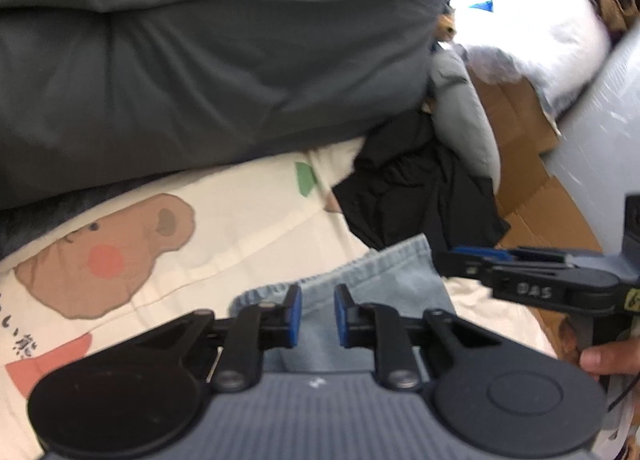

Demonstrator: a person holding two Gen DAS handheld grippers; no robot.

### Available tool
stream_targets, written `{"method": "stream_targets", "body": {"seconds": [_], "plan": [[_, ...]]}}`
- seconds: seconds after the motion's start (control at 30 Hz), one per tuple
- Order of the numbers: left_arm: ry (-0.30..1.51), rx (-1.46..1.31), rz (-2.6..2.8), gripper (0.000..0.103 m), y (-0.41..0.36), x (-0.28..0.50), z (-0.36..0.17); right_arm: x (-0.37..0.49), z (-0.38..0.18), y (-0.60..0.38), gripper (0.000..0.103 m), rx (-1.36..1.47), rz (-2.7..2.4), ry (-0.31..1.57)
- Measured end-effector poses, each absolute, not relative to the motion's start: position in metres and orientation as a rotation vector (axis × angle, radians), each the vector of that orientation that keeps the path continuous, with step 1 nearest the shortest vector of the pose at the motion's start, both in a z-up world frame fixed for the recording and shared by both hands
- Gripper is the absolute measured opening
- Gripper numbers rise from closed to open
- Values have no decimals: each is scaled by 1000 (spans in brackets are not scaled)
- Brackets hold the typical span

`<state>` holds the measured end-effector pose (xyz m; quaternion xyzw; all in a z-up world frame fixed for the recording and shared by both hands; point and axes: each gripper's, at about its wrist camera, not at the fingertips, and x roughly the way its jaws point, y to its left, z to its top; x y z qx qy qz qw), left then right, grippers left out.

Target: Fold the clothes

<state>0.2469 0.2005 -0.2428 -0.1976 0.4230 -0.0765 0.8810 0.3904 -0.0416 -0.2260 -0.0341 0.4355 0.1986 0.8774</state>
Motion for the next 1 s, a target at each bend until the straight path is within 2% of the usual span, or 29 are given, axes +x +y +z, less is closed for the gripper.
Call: {"method": "stream_targets", "body": {"seconds": [0.1,0.17,0.37,0.83,1.0], "plan": [[899,-395,-158,16,191,253,-257,393,-237,-29,35,-87,419,933],[916,-407,-144,10,190,257,-268,396,-247,-22,35,-95,413,952],[939,-390,-130,2,188,263,-285,410,-270,-3,35,-118,381,994],[1009,-383,-112,3,194,281,-321,416,-311,10,33,-129,328,1007],[1003,-396,-112,3,196,283,-329,418,-318,9,33,-38,261,1001]]}}
